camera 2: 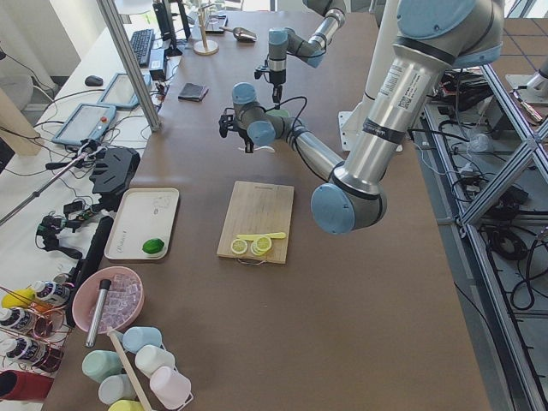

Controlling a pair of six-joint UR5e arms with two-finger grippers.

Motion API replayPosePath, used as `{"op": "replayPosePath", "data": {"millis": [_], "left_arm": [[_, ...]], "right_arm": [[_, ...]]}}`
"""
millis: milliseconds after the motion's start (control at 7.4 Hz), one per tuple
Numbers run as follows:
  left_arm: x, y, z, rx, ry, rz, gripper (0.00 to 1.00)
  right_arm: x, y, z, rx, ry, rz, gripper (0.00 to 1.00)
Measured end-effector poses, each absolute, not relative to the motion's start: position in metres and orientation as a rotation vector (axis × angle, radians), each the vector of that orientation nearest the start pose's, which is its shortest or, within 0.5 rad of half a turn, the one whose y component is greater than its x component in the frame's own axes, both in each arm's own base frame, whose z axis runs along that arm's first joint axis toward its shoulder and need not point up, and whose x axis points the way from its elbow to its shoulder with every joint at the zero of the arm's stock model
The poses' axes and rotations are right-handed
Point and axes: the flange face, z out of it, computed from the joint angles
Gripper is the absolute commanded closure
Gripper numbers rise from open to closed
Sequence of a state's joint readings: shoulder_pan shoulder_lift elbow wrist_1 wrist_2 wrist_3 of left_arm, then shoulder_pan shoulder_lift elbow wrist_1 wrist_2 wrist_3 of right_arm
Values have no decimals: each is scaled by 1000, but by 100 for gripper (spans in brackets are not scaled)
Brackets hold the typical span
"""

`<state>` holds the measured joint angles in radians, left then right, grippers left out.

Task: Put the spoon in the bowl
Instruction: 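Grasp the white spoon with the left gripper and lift it off the board, then lower spoon into bowl with left gripper while right gripper releases bowl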

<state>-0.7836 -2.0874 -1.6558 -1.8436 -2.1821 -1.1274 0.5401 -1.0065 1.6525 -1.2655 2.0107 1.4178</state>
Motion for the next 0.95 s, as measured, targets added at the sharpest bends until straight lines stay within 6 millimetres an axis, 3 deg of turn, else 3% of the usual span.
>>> {"op": "replayPosePath", "data": {"millis": [270, 541, 676, 811, 946], "left_arm": [[449, -523, 222, 7, 1068, -55, 100], [490, -523, 175, -8, 1092, -61, 100], [514, -516, 165, 11, 1090, -55, 26], [535, -504, 162, 40, 1091, -45, 2], [550, -495, 164, 68, 1094, -39, 1]], "right_arm": [[-511, -420, 256, -50, -1032, 154, 0], [-444, -424, 281, -52, -1044, 166, 0], [-405, -429, 306, -49, -1032, 146, 0], [-375, -433, 332, -39, -1012, 119, 0], [-359, -434, 349, -32, -994, 101, 0]]}}
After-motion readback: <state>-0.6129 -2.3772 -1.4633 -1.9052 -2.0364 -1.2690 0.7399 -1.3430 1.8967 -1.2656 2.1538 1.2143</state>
